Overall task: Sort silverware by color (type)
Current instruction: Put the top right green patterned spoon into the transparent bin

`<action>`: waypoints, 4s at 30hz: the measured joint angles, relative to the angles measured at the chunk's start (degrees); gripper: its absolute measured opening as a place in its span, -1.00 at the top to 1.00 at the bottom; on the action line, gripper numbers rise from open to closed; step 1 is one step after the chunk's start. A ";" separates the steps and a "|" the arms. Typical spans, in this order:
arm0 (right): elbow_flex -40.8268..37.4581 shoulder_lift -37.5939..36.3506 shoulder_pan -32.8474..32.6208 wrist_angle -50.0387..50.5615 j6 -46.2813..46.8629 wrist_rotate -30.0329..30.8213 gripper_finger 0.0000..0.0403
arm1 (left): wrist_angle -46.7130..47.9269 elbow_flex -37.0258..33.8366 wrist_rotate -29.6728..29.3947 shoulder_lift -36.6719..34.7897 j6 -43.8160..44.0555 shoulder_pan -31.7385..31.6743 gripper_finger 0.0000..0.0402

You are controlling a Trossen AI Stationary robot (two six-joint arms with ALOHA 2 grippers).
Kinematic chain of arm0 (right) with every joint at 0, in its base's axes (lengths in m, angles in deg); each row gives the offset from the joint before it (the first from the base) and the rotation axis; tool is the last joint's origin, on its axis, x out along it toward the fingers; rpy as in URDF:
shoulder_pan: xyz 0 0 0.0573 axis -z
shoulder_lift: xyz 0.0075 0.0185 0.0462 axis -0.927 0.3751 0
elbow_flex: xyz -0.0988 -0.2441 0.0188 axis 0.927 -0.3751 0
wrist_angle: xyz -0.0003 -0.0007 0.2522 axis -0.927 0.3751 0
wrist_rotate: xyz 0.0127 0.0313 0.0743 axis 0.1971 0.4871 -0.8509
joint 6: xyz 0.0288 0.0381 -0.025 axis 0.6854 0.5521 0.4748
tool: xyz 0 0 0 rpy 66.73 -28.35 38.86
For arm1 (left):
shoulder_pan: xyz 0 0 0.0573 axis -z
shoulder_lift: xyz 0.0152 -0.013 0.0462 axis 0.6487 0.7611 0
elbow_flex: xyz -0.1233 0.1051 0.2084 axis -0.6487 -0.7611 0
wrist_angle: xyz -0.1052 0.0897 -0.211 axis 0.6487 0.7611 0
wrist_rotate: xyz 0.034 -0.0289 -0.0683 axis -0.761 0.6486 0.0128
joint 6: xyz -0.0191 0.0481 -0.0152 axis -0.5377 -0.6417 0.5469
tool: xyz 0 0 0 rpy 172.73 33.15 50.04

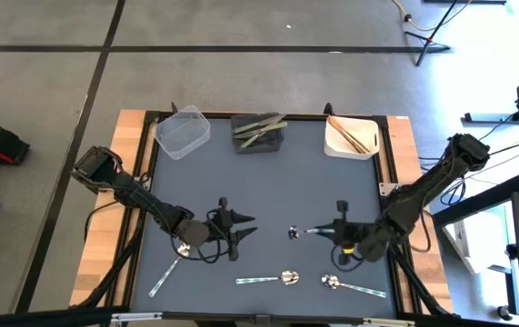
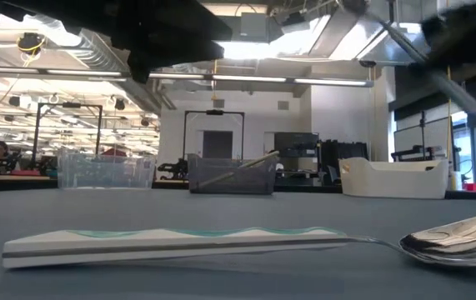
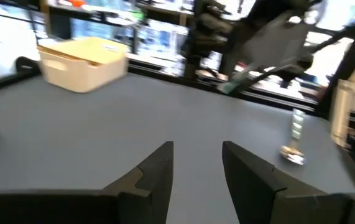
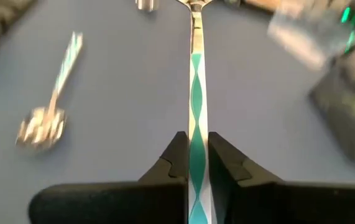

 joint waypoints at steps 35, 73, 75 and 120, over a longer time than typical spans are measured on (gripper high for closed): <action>-0.84 25.11 31.26 -69.01 -27.36 -31.72 0.95 | -14.97 0.02 21.54 -0.09 -27.07 -12.92 0.34; 0.15 1.63 28.24 -27.95 -28.32 -23.82 0.13 | 39.46 0.02 -2.16 -22.31 -4.84 -16.98 0.82; 0.15 0.25 28.24 -24.94 -27.42 -22.47 0.13 | 45.79 0.02 -2.02 -25.63 -2.82 -20.36 0.82; 0.11 2.69 52.72 -25.86 -37.94 -27.23 0.13 | 74.44 -0.02 13.61 -21.57 -14.62 -74.48 0.65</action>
